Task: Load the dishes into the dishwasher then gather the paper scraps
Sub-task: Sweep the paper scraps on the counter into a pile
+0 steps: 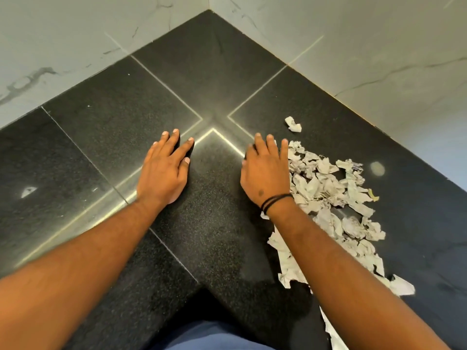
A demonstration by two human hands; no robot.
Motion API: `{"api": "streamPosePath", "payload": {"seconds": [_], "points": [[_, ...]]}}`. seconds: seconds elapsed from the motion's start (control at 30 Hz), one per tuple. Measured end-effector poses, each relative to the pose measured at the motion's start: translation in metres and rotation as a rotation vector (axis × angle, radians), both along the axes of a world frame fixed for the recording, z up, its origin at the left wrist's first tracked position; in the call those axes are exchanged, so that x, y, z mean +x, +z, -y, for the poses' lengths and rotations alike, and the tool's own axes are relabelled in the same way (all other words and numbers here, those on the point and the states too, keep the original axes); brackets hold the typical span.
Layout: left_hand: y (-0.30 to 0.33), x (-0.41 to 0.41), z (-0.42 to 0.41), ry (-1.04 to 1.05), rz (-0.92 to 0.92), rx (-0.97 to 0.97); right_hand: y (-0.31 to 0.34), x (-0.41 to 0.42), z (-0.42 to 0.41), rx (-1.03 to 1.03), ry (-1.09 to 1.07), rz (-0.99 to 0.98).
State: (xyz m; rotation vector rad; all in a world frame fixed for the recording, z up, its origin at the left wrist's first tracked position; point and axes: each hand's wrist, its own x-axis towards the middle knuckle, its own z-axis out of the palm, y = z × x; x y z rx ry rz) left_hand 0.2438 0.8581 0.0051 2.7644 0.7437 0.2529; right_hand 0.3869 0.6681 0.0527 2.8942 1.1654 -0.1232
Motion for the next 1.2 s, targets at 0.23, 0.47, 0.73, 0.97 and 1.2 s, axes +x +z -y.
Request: {"api": "streamPosePath", "payload": {"seconds": [0.23, 0.47, 0.73, 0.97, 1.2], "points": [[0.000, 0.000, -0.001, -0.004, 0.004, -0.002, 0.005, 0.084, -0.022, -0.159, -0.193, -0.167], [0.001, 0.000, -0.001, -0.002, -0.005, 0.003, 0.014, 0.044, 0.017, -0.204, -0.130, -0.149], [0.001, 0.000, 0.000, 0.002, 0.005, 0.000, 0.045, 0.040, -0.017, -0.091, -0.007, -0.091], [0.001, 0.001, -0.001, -0.007, 0.016, -0.002, 0.013, -0.048, -0.007, -0.179, 0.124, -0.155], [0.003, 0.001, -0.001, -0.016, 0.018, -0.011, 0.009, -0.059, 0.013, -0.195, 0.163, -0.199]]}}
